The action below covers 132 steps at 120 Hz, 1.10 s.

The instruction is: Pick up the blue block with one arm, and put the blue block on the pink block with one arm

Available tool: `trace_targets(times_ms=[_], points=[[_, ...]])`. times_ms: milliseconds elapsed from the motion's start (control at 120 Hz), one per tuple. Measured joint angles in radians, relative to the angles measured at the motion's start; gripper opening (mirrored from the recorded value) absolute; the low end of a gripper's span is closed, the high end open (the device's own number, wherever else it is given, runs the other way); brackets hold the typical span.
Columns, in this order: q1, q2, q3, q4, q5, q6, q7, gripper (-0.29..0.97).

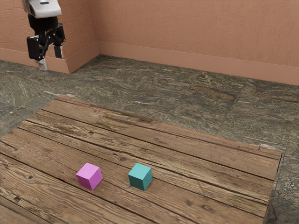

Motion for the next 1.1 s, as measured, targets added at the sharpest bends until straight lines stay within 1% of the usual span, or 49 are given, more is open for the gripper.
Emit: trace_targets(times_ms=[275, 317, 342, 400, 442, 508, 617, 817, 883, 933, 1000, 1100], points=[[-0.001, 0.001, 0.001, 0.000, 0.000, 0.000, 0.006, 0.68], [0.011, -0.012, -0.004, 0.011, 0.002, -0.001, 0.008, 0.68], [0.011, -0.017, -0.003, 0.034, 0.001, -0.004, 0.011, 0.68], [0.021, -0.038, -0.011, 0.146, 0.003, -0.023, 0.017, 0.68], [0.035, -0.080, -0.028, 0.214, 0.003, -0.034, 0.020, 0.68], [0.006, -0.115, -0.068, 0.282, 0.002, -0.051, 0.025, 0.68], [-0.002, -0.123, -0.099, 0.309, 0.000, -0.072, 0.032, 0.68], [0.003, -0.111, -0.095, 0.305, 0.001, -0.089, 0.042, 0.68], [0.004, -0.105, -0.096, 0.266, -0.014, -0.072, 0.046, 0.68], [0.005, -0.121, -0.097, 0.181, -0.046, -0.041, 0.058, 0.68], [0.003, -0.176, -0.089, 0.024, -0.095, 0.012, 0.073, 0.68], [-0.003, -0.281, -0.046, -0.252, -0.159, 0.117, 0.092, 0.68]])
